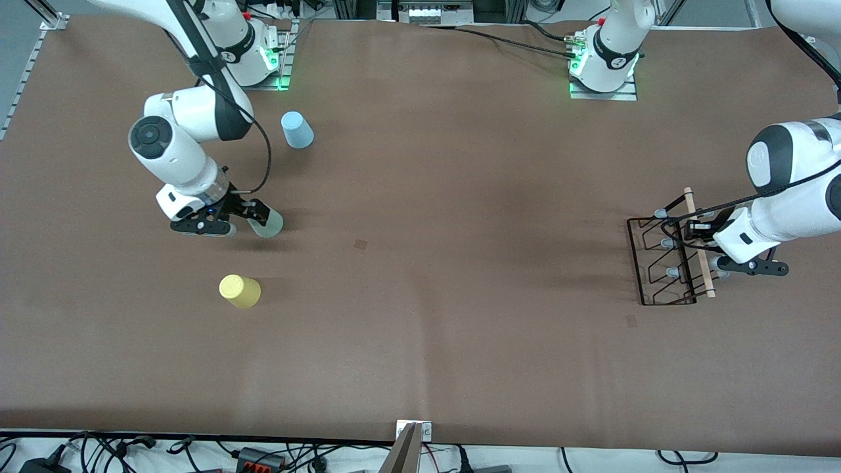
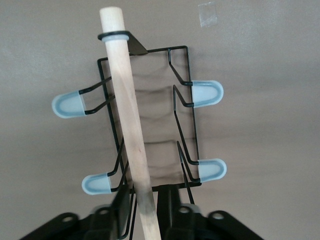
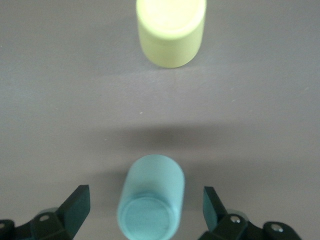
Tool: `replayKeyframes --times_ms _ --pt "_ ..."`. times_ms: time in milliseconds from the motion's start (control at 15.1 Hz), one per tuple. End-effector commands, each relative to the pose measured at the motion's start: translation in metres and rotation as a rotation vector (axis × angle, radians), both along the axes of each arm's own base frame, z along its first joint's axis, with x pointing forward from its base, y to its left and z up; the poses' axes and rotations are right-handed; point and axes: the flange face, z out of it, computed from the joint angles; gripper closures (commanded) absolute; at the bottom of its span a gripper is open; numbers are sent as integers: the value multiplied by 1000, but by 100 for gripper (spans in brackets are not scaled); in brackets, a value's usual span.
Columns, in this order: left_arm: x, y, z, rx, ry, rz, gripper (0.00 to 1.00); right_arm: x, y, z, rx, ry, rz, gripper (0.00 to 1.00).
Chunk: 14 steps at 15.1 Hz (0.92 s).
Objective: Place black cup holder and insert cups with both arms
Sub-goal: 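Grasp the rack handle with the left gripper while the right gripper lowers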
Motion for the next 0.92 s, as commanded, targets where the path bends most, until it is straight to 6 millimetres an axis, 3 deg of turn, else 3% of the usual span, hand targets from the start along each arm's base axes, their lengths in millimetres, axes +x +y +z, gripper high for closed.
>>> replayKeyframes --times_ms 0,198,330,396,594,726,858 --pt "-5 0 0 -1 -7 -24 67 -1 7 -3 10 1 -35 0" --pt "-5 1 -1 -1 -6 -22 77 -5 5 -9 6 21 -39 0" --pt "-4 0 2 -1 -3 -23 89 -8 1 -13 3 31 -45 0" --pt "-4 -4 7 -3 -5 -27 97 -9 0 -14 3 33 -45 0" --pt "8 -13 43 -3 12 -40 99 -15 -4 -25 -3 55 -52 0" --pt "18 -40 75 -14 15 -76 99 -17 -5 -30 -5 65 -52 0" --pt "23 -85 97 -32 20 -130 99 -17 -5 -34 -5 69 -53 0"
